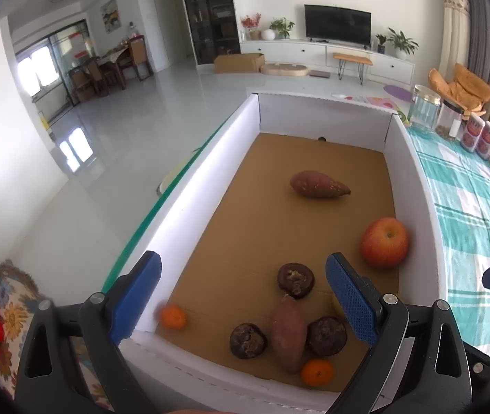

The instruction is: Organize fruits

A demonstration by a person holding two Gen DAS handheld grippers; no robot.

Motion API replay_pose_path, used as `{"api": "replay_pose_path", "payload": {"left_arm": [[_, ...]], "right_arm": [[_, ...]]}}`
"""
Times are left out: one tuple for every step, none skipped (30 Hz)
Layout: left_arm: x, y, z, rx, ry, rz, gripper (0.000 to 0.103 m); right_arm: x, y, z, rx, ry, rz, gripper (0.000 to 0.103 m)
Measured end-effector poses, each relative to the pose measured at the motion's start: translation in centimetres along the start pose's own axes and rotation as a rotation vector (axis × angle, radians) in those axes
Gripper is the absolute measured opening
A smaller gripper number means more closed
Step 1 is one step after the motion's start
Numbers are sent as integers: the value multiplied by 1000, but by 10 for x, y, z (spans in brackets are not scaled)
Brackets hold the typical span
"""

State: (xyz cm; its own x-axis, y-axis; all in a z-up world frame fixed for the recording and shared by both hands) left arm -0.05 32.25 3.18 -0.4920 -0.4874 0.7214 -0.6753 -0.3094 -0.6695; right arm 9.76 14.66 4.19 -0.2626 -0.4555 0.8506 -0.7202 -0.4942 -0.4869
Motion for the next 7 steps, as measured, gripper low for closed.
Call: {"api": "replay_pose_path", "payload": {"left_arm": [[0,0,0,3,2,-3,97],[-1,0,-2,6,6,-7,97],[-2,0,-4,11,10,-15,97],[-3,1,-5,18,18,-24,98],[-3,1,-6,26,30,-29,98],[-3,2,-8,33,36,-29,98],[-3,2,-8,32,34,-26,98]], "right_arm": [[0,0,-1,-1,-2,-2,97],[-1,1,-2,-1,-5,-4,97],[-1,1,-4,1,-6,-5,97],[-2,0,-5,3,-7,-5,97],[-2,0,-6,6,-8,-5,97],[-3,0,-6,7,-11,-5,97],[-3,0,-8,8,-13,-5,97]]}}
Point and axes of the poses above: each gripper's, at about its wrist camera, not at the fingertips, and x roughly against the way its jaws point, z to its right, y to its underside, the point moved 1 cm from there along -x, roughly the way its jaws point, and after that the axes turned 5 degrees about -y, right-handed, at the moved point
